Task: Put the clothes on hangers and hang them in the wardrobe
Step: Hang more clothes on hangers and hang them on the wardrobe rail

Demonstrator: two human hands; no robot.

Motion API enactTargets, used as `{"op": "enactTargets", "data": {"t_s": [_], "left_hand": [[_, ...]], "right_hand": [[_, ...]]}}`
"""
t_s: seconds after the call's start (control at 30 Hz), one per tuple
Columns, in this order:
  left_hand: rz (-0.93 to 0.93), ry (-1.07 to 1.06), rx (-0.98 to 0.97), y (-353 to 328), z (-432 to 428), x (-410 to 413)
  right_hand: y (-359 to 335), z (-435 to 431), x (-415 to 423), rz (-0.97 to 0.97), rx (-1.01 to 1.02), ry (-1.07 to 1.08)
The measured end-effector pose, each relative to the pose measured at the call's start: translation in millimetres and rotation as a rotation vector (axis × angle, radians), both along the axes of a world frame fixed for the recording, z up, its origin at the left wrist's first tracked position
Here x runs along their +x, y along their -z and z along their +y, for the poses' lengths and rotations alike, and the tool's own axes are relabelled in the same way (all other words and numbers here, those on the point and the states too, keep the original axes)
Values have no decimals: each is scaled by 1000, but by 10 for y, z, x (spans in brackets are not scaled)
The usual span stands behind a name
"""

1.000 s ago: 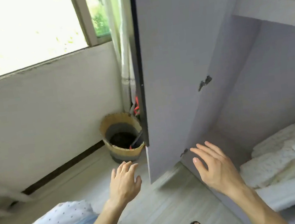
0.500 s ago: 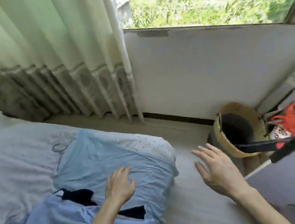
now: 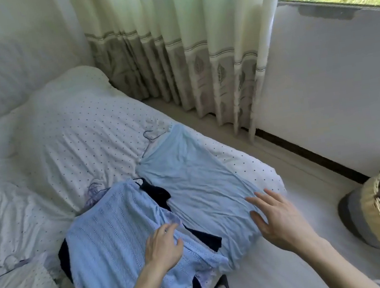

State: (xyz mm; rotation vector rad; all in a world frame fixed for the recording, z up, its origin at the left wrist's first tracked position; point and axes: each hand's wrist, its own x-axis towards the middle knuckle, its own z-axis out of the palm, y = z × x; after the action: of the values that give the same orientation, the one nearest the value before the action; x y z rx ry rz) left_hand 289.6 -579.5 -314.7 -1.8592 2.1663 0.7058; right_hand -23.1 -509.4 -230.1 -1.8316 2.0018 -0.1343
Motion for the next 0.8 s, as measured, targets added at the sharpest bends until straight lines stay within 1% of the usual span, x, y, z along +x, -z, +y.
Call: {"op": "enactTargets", "data": {"t_s": [0.17,0.37,0.57,0.63,0.8], "left_hand": [[2,-80,15,84,-283,160],[16,-117,79,407,-975,314],[-28,-146,170,837,-1932,495],[-50,-127,184,962,-2277,560],[-95,-107,194,1361,-3269,717]], "right_hand": [[136,-566,233,18,65,-113],[490,-1314,501,50,192,-149],[1103,-2208,647,61,381,-209],[1375,-2497,619,81,445,-212],[2029,-3086,602,100,580,-152]]}}
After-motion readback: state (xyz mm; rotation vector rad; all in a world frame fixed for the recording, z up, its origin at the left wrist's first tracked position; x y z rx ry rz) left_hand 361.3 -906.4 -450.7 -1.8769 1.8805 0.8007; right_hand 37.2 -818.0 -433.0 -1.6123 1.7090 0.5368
